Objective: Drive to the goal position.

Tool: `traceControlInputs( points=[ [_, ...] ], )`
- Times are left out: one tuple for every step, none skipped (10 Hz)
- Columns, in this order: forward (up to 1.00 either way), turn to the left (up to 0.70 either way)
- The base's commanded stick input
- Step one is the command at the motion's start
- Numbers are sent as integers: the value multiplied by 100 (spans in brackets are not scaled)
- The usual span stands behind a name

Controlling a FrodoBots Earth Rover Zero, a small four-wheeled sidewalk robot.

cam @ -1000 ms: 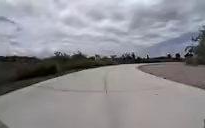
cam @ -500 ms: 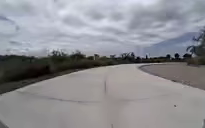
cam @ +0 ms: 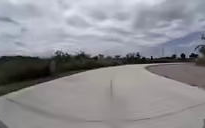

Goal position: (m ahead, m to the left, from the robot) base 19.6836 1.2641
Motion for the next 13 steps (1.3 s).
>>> traceControlInputs(
  points=[
    [85,0],
    [85,0],
    [85,0],
    [85,0],
    [85,0],
    [85,0],
    [85,0],
    [85,0],
    [85,0],
    [85,0],
    [85,0],
    [85,0],
    [85,0]
  ],
)
